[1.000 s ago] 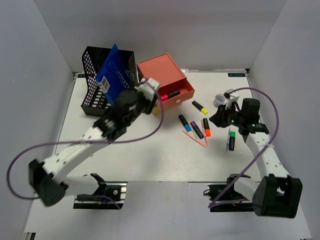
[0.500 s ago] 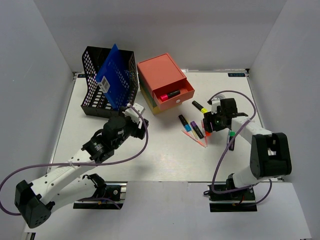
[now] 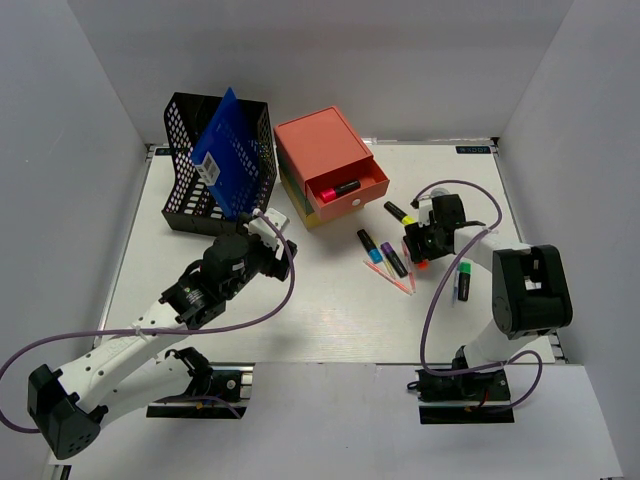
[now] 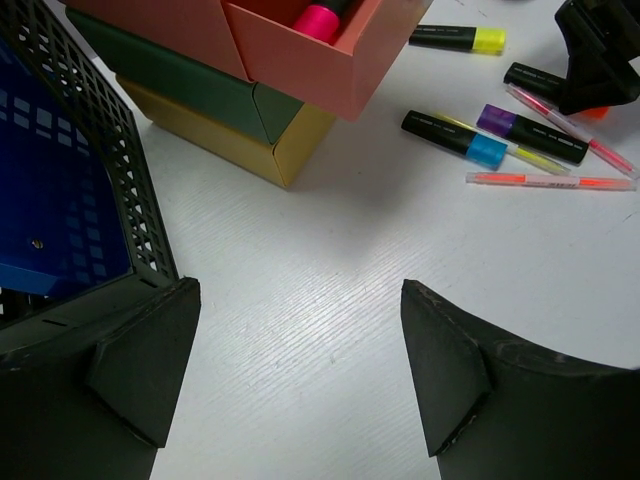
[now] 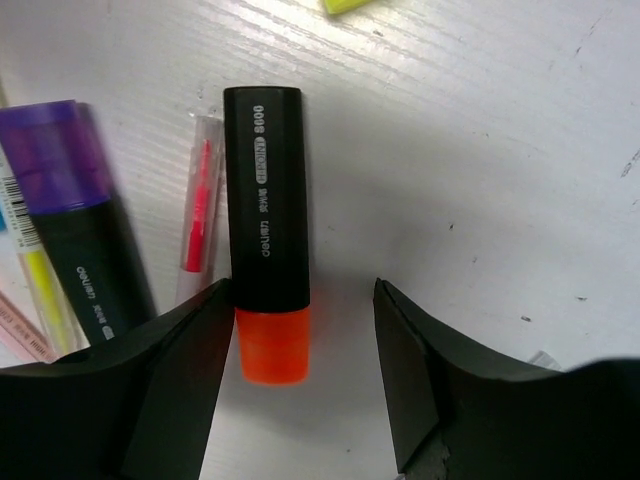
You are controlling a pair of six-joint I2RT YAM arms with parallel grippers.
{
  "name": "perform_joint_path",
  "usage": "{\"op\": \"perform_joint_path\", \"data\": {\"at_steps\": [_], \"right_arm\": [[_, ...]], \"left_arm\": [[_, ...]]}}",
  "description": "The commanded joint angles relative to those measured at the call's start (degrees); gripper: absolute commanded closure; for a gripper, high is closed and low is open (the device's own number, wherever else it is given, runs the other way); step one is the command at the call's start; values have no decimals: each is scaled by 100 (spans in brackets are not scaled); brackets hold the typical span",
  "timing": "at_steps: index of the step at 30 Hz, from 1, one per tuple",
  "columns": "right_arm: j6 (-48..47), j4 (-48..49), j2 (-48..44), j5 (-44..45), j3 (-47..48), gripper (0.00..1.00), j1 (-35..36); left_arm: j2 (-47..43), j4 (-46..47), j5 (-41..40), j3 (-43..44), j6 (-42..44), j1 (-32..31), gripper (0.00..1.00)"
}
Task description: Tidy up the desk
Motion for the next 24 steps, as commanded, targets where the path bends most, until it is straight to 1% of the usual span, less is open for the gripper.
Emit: {"op": "perform_joint_path", "data": {"at_steps": [1, 3, 6, 7, 9, 10, 11, 13, 15, 19, 20, 21, 22, 23, 24], "right_arm": [[2, 206, 153, 232, 194, 37, 32], [-33, 197, 241, 233, 220, 37, 32], [-94, 170, 311, 224, 221, 42, 23], [-138, 162, 303, 224, 212, 49, -3], [-165, 127, 259, 233, 186, 57, -3], [-182, 118, 224, 224, 168, 64, -20], [-235, 83, 171, 233, 150, 68, -12], [-314, 56, -109, 224, 89, 76, -64], [-384, -84, -487, 102, 106, 82, -91], [-665, -619, -1286, -565, 343, 91, -135], [-805, -699, -1697, -672, 387, 92, -152], [-928, -865, -1884, -794, 422, 95, -161], [-1069, -945, -2095, -1109, 492, 96, -161], [-1444, -1015, -2462, -1269, 519, 97, -135], [-1674, -1155, -2622, -1488, 554, 99, -135]], "left_arm": [[-45, -39, 157, 133, 36, -27, 9], [-45, -48, 157, 141, 36, -27, 9], [-71, -48, 148, 124, 45, -27, 8], [-80, -40, 131, 124, 53, -27, 8], [-89, -39, 122, 115, 45, -27, 8], [-89, -39, 122, 115, 45, -27, 8], [-98, -31, 122, 106, 45, -27, 8], [-98, -31, 139, 106, 45, -27, 8], [-106, -22, 157, 97, 53, -27, 8], [-115, -31, 218, 97, 62, -27, 8], [-133, -22, 227, 97, 71, -27, 8], [-124, -22, 280, 89, 71, -27, 8], [-124, -13, 306, 106, 71, -27, 8], [-124, -13, 315, 98, 80, -27, 8], [-124, -13, 350, 115, 80, -27, 8]]}}
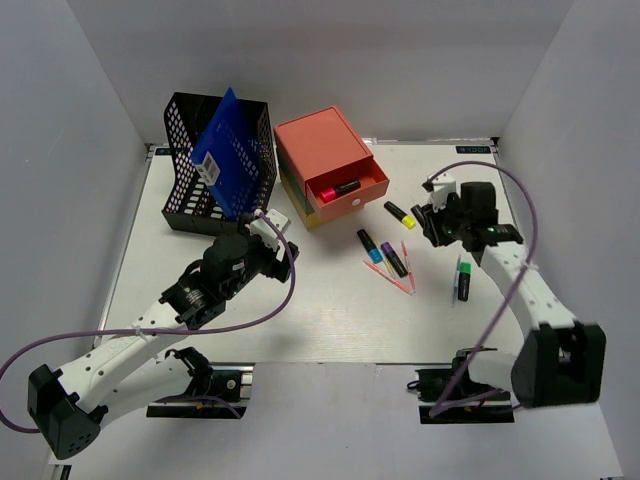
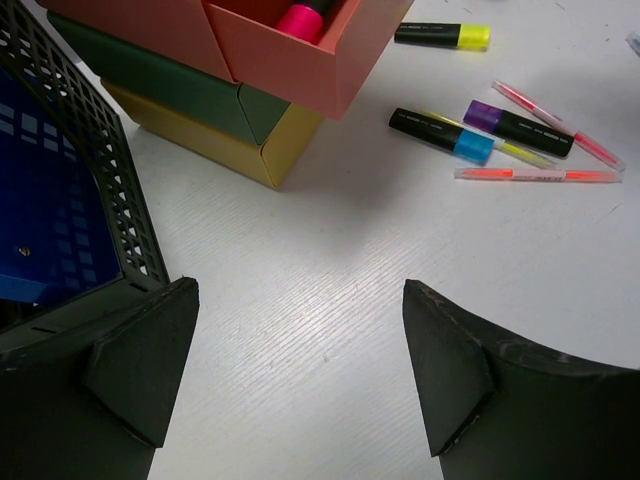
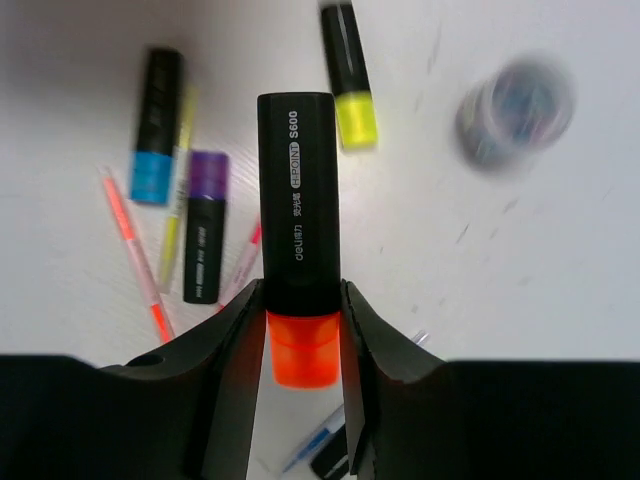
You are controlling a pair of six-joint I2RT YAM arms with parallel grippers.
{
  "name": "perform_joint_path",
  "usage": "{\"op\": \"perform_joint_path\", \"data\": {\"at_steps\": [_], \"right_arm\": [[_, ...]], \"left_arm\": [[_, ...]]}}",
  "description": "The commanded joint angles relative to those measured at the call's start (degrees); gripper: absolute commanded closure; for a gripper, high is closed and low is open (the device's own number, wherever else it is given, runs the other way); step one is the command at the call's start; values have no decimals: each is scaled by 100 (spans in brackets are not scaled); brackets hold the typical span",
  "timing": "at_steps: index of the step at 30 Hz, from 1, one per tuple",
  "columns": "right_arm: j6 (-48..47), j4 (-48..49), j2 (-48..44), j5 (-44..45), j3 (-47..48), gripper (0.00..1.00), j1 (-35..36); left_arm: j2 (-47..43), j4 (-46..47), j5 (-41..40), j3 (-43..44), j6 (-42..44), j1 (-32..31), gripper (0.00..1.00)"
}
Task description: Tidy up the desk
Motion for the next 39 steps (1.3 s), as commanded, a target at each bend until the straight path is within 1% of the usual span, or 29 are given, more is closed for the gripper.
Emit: {"op": "perform_joint_path", "data": {"at_steps": [1, 2, 3, 5, 8, 12, 15, 16, 18, 19, 22, 28, 30, 31, 38, 39], "right_arm": [[-987, -409, -815, -1234, 368, 99, 25], [-1311, -435, -905, -1439, 412, 99, 69], [-1445, -410, -958, -1772, 482, 99, 86], [-1621, -252, -915, -1959, 737, 98, 174], [-2042, -242, -459, -2170, 1352, 94, 446], [-2570, 109, 8, -1645, 1950, 93, 902], [-3273, 215, 324, -1223, 2337, 92, 1280], [-3770, 162, 481, -1169, 2425, 92, 1395], [-4125, 101, 640, -845, 2661, 92, 1528], [-4562, 13, 789, -782, 2741, 94, 1685], [-4830, 109, 965, -449, 2873, 95, 1887], [-5234, 285, 1370, 201, 3164, 87, 2231], [-5445, 364, 1484, 474, 3181, 81, 2380], [-5506, 373, 1511, 536, 3234, 75, 2415], [-5823, 144, 1608, 677, 3261, 62, 2705], [-5815, 179, 1591, 686, 3234, 59, 2714]], "left_arm": [[-122, -9, 165, 113, 43, -27, 8], [-96, -26, 173, 122, 43, -27, 8], [-96, -26, 173, 122, 43, -27, 8], [-78, -26, 191, 122, 34, -27, 8], [-52, -26, 174, 95, 69, -27, 7], [-17, -44, 95, 95, 95, -27, 6], [-43, -70, -28, 95, 130, -27, 6], [-51, -70, -37, 87, 139, -27, 6], [-69, -70, -81, 78, 148, -27, 5], [-60, -62, -81, 78, 148, -27, 5], [-78, -61, -125, 60, 157, -27, 5], [-69, -53, -125, 51, 166, -27, 5], [-78, -61, -134, 60, 166, -27, 4], [-78, -53, -126, 51, 174, -27, 5], [-96, -26, -99, 34, 166, -27, 4], [-96, -9, -99, 25, 166, -27, 4]]}}
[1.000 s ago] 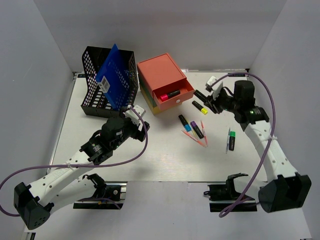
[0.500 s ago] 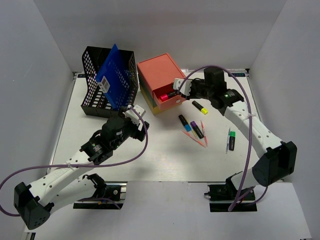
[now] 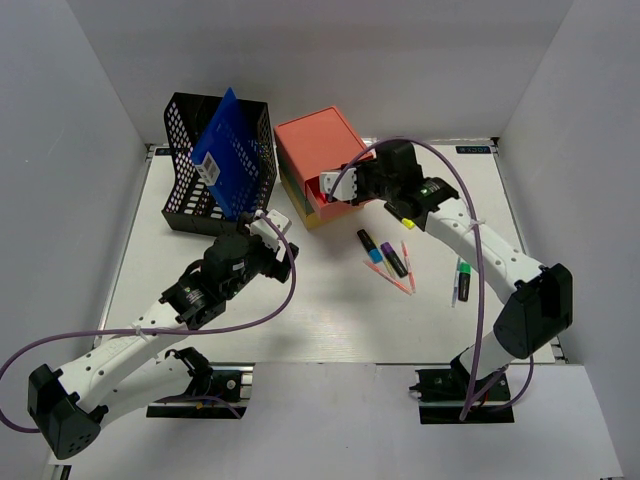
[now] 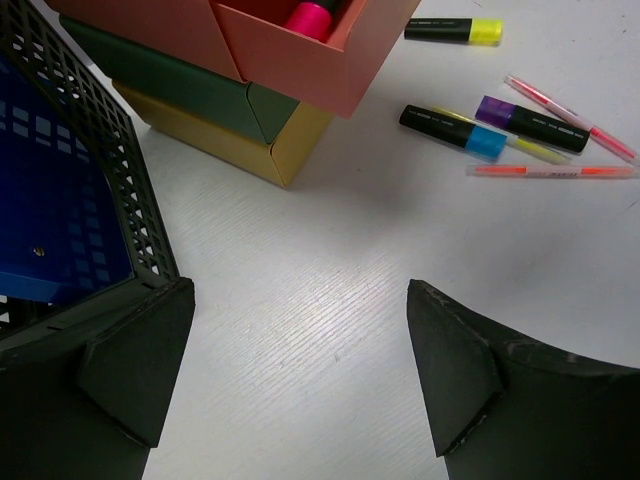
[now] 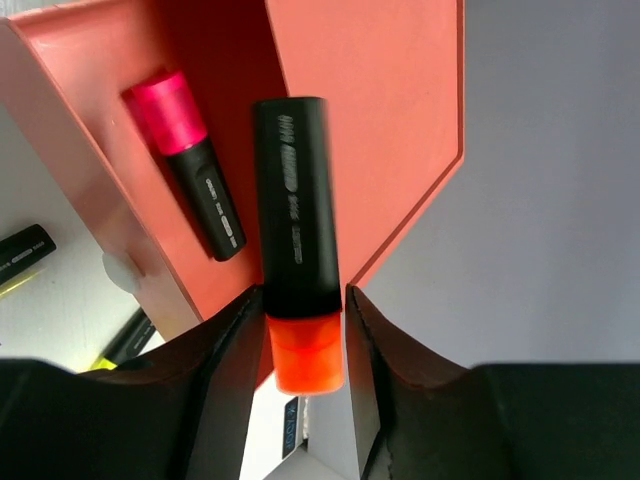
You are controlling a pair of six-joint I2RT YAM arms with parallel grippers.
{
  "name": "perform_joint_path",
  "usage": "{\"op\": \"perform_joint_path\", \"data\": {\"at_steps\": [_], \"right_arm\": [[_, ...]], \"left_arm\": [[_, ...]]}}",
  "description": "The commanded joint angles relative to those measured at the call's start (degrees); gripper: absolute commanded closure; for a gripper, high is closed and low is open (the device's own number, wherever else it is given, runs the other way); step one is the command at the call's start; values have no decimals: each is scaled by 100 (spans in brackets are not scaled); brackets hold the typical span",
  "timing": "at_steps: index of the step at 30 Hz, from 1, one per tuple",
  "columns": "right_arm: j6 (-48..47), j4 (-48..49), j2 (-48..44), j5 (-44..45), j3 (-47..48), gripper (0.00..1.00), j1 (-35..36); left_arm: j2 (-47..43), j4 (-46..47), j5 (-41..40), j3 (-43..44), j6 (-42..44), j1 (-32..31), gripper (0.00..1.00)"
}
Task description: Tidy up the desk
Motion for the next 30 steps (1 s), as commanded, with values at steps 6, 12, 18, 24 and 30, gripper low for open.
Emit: {"op": "perform_joint_path", "data": {"at_steps": [6, 12, 18, 24, 30], "right_arm": [[-258, 142, -110, 185, 194, 45, 105], [835, 633, -470, 352, 88, 46, 52], [4036, 1269, -1909, 917, -666, 82, -316], [5647, -15, -2912, -911, -2081, 94, -686], [6412, -147, -2607, -1713, -3040, 42, -1002]], "left_arm": [[-1, 112, 216, -10, -106, -27, 3], [-9, 805, 199, -247, -1264, -27, 10], [340, 1115, 648, -196, -1793, -80, 49], [483, 271, -37, 210, -1627, 35, 78], [-36, 384, -310, -291, -1249, 35, 22]]}}
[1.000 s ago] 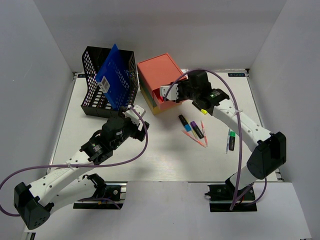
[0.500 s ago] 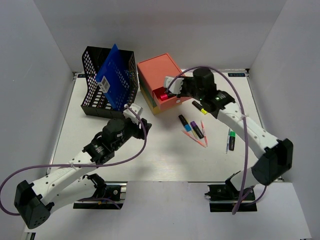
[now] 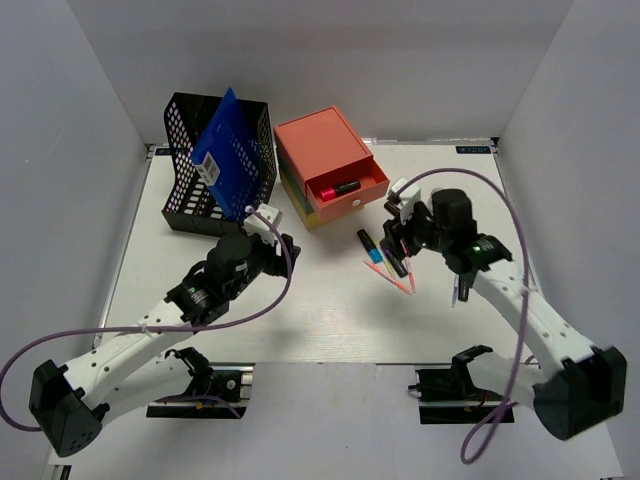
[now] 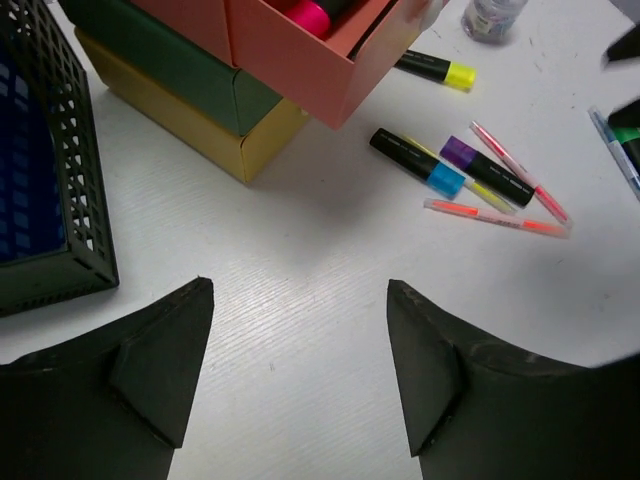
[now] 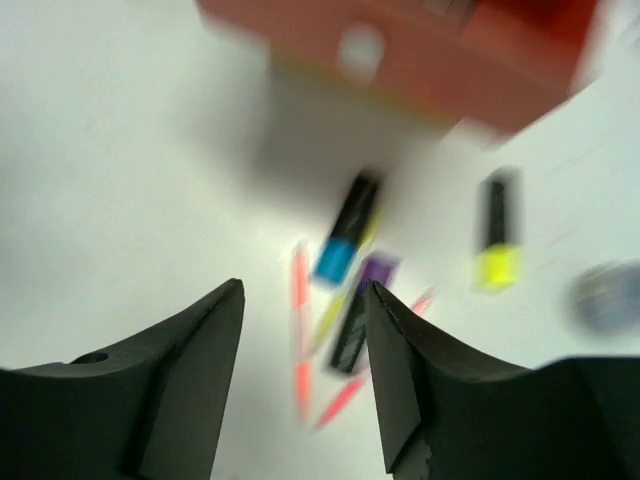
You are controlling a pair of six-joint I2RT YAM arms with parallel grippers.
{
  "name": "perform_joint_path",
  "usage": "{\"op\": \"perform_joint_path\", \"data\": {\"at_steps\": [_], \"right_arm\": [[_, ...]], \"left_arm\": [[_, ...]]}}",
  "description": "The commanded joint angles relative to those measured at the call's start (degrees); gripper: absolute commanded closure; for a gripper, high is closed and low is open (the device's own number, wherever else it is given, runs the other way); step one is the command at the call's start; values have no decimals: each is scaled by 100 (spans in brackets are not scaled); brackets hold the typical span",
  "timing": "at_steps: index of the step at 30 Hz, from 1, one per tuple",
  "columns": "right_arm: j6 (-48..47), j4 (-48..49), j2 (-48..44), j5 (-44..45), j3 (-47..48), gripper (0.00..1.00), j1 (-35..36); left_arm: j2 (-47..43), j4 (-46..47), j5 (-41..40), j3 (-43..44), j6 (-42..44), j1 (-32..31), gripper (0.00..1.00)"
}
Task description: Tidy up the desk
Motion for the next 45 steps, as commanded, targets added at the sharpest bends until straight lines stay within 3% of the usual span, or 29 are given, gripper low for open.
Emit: {"op": "perform_joint_path", "data": {"at_steps": [1, 10, 17, 45], "right_arm": [[787, -333, 429, -709, -284, 41, -261], [489, 202, 1800, -25, -267, 46, -491], [137, 738, 2626, 547, -267, 46, -508], [-39, 1099, 3550, 916, -206, 48, -658]], "left_arm": [[-335, -44, -216, -186, 209, 24, 19], [-757, -273, -199, -151, 491, 24, 14], [-556, -308, 161, -82, 535, -29, 14], [-521, -378, 232, -55, 614, -29, 14]]}}
